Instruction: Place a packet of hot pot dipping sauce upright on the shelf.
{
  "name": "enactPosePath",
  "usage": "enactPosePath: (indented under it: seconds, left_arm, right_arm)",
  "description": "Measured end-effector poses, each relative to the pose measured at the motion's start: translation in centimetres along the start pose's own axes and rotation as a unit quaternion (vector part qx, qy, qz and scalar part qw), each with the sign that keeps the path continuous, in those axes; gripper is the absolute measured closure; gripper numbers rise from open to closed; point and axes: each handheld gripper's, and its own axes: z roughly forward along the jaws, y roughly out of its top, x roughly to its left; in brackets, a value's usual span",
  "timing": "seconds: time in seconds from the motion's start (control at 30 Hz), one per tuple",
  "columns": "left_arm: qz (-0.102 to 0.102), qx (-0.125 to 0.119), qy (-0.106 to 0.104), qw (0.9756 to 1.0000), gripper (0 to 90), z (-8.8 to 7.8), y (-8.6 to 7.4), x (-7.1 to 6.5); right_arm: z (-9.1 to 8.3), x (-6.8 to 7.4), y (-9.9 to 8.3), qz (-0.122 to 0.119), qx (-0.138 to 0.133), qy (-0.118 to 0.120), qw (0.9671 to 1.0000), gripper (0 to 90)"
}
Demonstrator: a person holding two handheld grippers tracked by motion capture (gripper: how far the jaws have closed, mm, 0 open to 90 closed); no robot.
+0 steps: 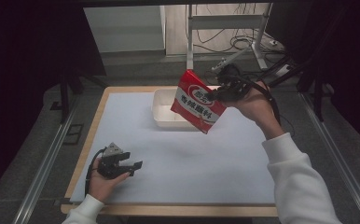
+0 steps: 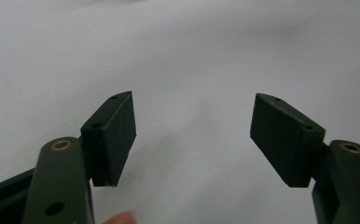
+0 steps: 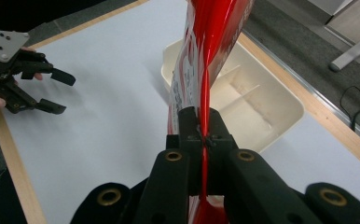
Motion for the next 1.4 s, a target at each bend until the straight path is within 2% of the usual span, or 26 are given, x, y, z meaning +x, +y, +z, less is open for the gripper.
enactPosePath:
  seconds: [0.43,0.87,1.1,1.4]
  left_arm:
    - [-0.001,-0.004,0.001,1.0,30.6,0.0,0.0,0.0]
    - [0.003,-0.003,0.001,1.0,30.7,-0.1,0.0,0.1]
    - [0.0,-0.006,0.001,1.0,30.7,-0.1,0.0,0.1]
    - [0.001,-0.007,0.001,1.0,30.7,-0.2,0.0,0.2]
  right_arm:
    - [0.4,-2.6,0.4,0.026,0.0,-0.021,0.9995,87.6]
    - [1.6,-4.9,0.9,0.06,0.006,-0.046,0.9971,87.6]
    - [2.4,-5.5,1.3,0.066,0.001,-0.06,0.996,87.6]
    - [4.1,-6.4,1.7,0.087,-0.003,-0.069,0.9939,87.6]
